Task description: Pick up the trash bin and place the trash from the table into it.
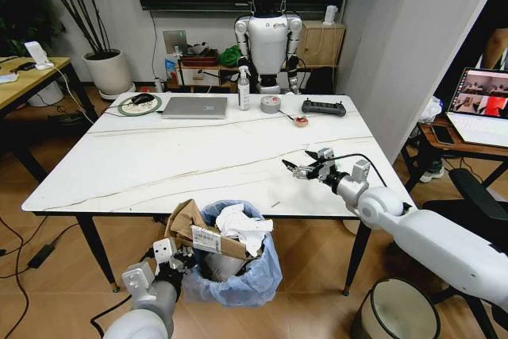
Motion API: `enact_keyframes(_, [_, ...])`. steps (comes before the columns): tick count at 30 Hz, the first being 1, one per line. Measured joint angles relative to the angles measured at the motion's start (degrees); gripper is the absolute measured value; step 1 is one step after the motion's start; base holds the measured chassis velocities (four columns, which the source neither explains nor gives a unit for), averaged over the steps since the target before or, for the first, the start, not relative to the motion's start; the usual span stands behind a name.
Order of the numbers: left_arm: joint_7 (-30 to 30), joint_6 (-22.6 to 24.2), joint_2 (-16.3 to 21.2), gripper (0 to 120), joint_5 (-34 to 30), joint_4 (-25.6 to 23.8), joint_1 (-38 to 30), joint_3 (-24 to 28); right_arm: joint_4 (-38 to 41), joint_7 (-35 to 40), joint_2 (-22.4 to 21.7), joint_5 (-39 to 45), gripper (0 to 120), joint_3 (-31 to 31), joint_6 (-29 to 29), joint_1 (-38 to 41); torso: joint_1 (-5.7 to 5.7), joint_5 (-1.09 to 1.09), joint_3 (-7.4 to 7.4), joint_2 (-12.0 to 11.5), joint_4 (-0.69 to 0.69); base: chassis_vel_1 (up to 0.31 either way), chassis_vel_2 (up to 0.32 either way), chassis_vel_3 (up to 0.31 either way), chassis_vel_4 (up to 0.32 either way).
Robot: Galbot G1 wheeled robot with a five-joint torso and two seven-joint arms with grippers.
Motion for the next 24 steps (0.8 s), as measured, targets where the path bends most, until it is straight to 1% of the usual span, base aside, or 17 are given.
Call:
enact_keyframes(2, [0.01,0.00,0.05,0,-0.01,0.01,-0.01,0.02,-2.76,2.41,1.09,-0.49,100,0.66,-1.05,0.53,0.00,0.01,0.00,0.00,-0.01,0.000,0.000,0.000,0.000])
enact_keyframes(3, [0.01,0.00,0.05,0,-0.01,0.01,-0.01,0.02,-2.76,2.41,1.09,-0.49,100,0.66,-1.05,0.53,0.00,0.01,0.00,0.00,-0.01,0.000,0.000,0.000,0.000])
enact_keyframes(5, [0.01,0.00,0.00,0,0.02,0.09,0.09,0.03,-6.56,3.67,2.00,-0.83,100,1.27,-2.05,1.46,0.00,0.00,0.00,0.00,0.00,0.000,0.000,0.000,0.000])
enact_keyframes(8, [0.02,0.00,-0.13,0,0.07,0.32,0.07,0.14,-10.84,3.90,2.61,-1.13,100,1.96,-2.65,2.41,0.00,0.00,0.00,0.00,0.00,0.000,0.000,0.000,0.000])
enact_keyframes(13, [0.01,0.00,-0.32,0,0.19,0.80,-0.28,0.31,-13.91,3.00,2.93,-0.50,100,2.58,-3.14,2.47,0.00,0.00,0.00,0.00,-0.01,0.000,0.000,0.000,0.000])
enact_keyframes(24, [0.02,0.00,-0.42,0,0.16,1.46,-0.80,0.46,-14.47,0.69,2.88,0.54,98,2.14,-3.19,1.96,0.00,0.00,0.00,0.00,-0.01,0.000,0.000,0.000,0.000])
